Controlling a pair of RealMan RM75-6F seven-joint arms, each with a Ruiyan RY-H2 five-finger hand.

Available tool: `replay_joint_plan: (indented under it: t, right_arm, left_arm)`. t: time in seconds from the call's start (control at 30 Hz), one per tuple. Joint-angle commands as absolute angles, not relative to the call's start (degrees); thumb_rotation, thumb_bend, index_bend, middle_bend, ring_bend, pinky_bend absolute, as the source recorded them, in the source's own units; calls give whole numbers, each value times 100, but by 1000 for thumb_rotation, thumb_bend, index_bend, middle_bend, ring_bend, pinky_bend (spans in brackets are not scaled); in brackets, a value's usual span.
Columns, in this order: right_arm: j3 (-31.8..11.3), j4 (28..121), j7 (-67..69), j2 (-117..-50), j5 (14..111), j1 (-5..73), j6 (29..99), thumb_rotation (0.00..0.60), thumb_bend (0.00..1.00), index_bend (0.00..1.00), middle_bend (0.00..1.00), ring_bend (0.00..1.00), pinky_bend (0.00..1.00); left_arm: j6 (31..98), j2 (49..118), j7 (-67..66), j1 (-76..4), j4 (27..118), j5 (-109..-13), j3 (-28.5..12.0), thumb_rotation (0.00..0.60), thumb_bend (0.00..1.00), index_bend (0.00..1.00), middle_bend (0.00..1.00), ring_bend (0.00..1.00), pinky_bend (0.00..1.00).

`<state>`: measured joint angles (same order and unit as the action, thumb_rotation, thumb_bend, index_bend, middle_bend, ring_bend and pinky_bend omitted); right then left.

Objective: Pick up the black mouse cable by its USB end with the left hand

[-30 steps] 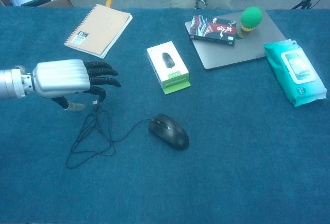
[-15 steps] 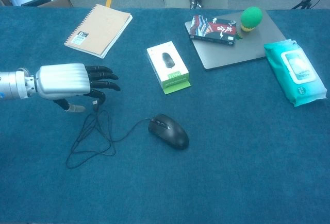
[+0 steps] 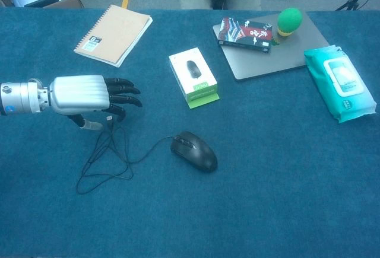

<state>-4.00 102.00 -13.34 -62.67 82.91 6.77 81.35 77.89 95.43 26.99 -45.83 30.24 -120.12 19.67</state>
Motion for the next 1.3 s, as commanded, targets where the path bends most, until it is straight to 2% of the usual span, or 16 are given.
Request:
replay_joint_plan:
  t: [0.03,0.87,1.3]
  right_arm:
    - [-402,10205,-1343,-6266,8281,681,8130,600,379,547,470,371,497]
    - [-394,10236,-1372,-6251,8277,634,8231,600,379,547,469,371,496]
    - [-388,10241,-1376,-6238,8271,599,8274,600,378,547,470,371,496]
  left_arm:
    - [7792,9585,2753,-4585,2946,-11973,2006,600,276,404,132,27,70]
    - [7756,9809,2935,-4522,2537,-11748,2250,600,276,414,132,27,70]
    - [7743,9855,2963,-4493,2500,-11673,2314,600,276,461,133,27,70]
